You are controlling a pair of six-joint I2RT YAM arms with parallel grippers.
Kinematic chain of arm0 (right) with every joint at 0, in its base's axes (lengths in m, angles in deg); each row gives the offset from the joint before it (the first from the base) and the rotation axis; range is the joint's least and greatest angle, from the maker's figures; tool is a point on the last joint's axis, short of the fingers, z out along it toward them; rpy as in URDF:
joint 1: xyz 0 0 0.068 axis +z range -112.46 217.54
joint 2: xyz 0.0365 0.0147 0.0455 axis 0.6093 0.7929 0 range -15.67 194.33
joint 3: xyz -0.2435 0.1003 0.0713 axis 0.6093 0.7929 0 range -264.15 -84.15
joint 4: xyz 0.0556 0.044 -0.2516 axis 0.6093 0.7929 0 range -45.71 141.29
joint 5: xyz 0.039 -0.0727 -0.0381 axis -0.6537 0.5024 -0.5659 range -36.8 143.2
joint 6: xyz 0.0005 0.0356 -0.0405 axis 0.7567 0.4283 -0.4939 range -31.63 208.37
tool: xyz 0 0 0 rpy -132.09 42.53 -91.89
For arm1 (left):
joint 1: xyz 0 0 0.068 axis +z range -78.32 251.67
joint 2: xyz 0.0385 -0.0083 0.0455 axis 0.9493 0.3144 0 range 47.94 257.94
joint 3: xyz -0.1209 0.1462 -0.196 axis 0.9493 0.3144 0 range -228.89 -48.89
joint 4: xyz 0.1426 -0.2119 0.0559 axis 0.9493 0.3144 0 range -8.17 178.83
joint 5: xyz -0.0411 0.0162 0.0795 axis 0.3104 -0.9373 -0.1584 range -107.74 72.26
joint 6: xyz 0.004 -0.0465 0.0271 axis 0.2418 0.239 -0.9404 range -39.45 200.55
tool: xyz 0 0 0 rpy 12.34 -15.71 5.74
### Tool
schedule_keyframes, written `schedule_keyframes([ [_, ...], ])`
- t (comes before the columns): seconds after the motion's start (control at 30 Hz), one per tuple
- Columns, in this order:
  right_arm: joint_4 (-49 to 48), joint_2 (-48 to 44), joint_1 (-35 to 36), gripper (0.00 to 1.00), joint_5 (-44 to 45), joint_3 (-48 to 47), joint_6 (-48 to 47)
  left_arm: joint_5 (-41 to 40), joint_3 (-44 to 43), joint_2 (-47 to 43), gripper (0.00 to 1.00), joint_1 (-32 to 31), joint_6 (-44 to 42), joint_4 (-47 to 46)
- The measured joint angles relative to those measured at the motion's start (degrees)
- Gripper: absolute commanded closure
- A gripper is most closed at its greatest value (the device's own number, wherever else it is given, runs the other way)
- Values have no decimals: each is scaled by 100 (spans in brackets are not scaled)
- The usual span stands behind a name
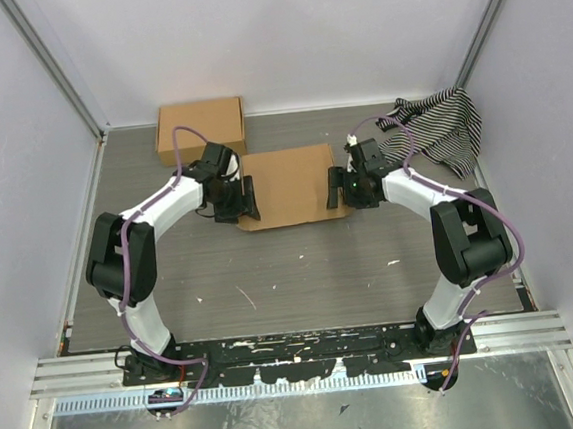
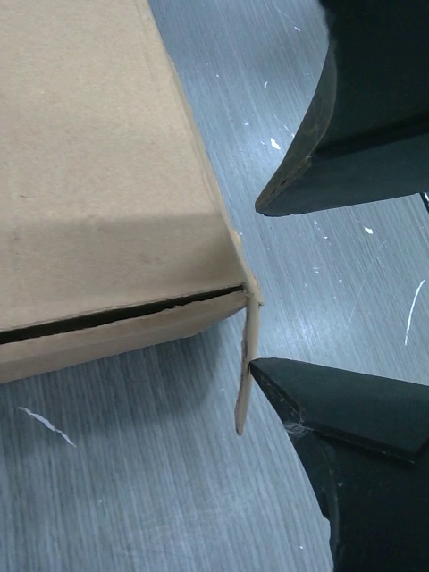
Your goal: Fold the paper box
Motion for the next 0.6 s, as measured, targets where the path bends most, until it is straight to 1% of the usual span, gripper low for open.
schedule_keyframes([
  [0.37, -304, 114, 0, 13, -481, 33, -46, 306, -48, 251, 31, 0, 133, -393],
  [0.6, -190, -138, 0, 11, -411, 33, -46, 352, 68, 247, 31, 0, 96, -476],
])
